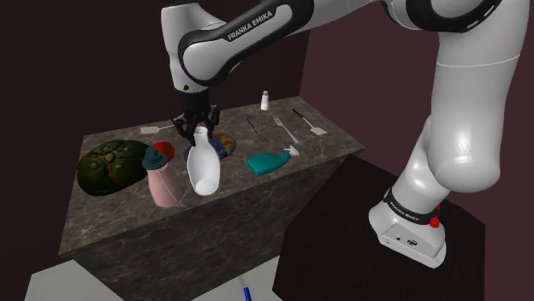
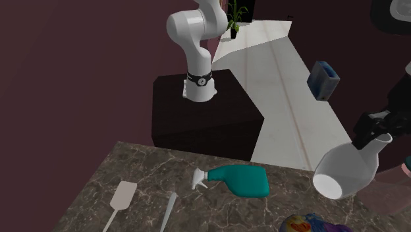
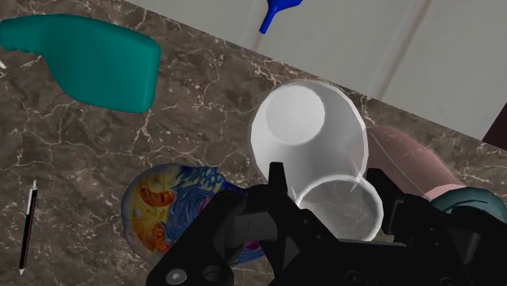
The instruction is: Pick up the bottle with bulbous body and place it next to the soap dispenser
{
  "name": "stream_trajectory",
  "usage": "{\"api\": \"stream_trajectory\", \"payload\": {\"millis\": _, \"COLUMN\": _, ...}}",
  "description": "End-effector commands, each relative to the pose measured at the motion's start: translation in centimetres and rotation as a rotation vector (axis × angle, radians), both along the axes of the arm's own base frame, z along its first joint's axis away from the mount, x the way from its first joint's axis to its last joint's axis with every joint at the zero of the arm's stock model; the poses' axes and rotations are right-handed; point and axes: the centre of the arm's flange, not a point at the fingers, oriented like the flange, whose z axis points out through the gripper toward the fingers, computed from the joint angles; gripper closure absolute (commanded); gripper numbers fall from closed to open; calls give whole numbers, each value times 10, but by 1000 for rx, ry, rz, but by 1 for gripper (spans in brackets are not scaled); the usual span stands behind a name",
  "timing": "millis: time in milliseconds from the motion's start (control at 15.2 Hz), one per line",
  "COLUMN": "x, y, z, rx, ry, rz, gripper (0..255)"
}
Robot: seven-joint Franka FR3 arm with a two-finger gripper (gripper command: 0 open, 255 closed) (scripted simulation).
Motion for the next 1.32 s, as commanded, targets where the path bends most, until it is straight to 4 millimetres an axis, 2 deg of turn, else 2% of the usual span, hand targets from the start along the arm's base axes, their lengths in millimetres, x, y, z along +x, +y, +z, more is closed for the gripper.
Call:
{"api": "stream_trajectory", "payload": {"millis": 0, "x": 0, "y": 0, "z": 0, "rx": 0, "ry": -1, "rz": 0, "gripper": 255}}
{"api": "stream_trajectory", "payload": {"millis": 198, "x": 0, "y": 0, "z": 0, "rx": 0, "ry": -1, "rz": 0, "gripper": 255}}
{"api": "stream_trajectory", "payload": {"millis": 264, "x": 0, "y": 0, "z": 0, "rx": 0, "ry": -1, "rz": 0, "gripper": 0}}
{"api": "stream_trajectory", "payload": {"millis": 594, "x": 0, "y": 0, "z": 0, "rx": 0, "ry": -1, "rz": 0, "gripper": 0}}
{"api": "stream_trajectory", "payload": {"millis": 858, "x": 1, "y": -1, "z": 50, "rx": 0, "ry": -1, "rz": 0, "gripper": 0}}
{"api": "stream_trajectory", "payload": {"millis": 1254, "x": 1, "y": -1, "z": 50, "rx": 0, "ry": -1, "rz": 0, "gripper": 0}}
